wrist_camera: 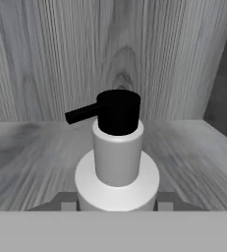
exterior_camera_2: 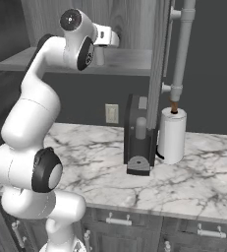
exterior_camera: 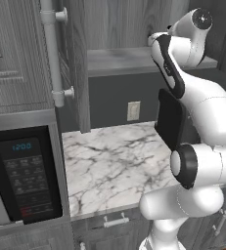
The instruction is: Pick up the soap dispenser and dish brush from the sink, and place them back in the cabinet, and close the cabinet doors.
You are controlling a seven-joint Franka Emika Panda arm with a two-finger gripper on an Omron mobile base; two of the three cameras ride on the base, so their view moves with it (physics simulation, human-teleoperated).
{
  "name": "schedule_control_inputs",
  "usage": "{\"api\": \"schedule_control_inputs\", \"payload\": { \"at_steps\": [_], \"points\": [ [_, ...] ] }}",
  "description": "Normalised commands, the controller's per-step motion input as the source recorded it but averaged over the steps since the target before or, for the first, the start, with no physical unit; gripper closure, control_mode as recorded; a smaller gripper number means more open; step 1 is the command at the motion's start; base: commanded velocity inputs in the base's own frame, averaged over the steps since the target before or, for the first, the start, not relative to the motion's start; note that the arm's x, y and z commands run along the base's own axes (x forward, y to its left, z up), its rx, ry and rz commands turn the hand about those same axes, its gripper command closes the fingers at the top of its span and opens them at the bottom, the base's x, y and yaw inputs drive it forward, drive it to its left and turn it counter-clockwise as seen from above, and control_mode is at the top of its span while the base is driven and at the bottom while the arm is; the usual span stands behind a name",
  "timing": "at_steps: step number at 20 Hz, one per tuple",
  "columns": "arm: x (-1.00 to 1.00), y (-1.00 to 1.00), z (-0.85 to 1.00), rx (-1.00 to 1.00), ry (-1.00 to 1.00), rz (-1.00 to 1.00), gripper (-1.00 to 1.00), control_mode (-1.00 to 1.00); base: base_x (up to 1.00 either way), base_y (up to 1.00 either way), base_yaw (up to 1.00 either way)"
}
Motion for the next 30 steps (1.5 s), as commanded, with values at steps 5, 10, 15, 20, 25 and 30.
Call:
{"api": "schedule_control_inputs", "payload": {
  "at_steps": [5,10,15,20,25,30],
  "points": [
    [0.20,0.02,-0.09,0.00,0.03,0.01,1.00,-1.00,0.00,0.00,0.00],
    [0.00,0.00,0.00,0.00,0.01,0.01,-1.00,-1.00,0.00,0.00,0.00],
    [0.00,0.00,0.00,0.00,0.00,0.00,-1.00,-1.00,0.00,0.00,0.00],
    [0.00,0.00,0.00,0.00,0.00,0.00,-1.00,-1.00,0.00,0.00,0.00],
    [-0.03,0.00,0.00,0.00,-0.01,0.00,-1.00,-1.00,0.00,0.00,0.00],
    [-0.33,0.00,0.00,0.00,-0.04,0.00,-1.00,-1.00,0.00,0.00,0.00]
  ]
}}
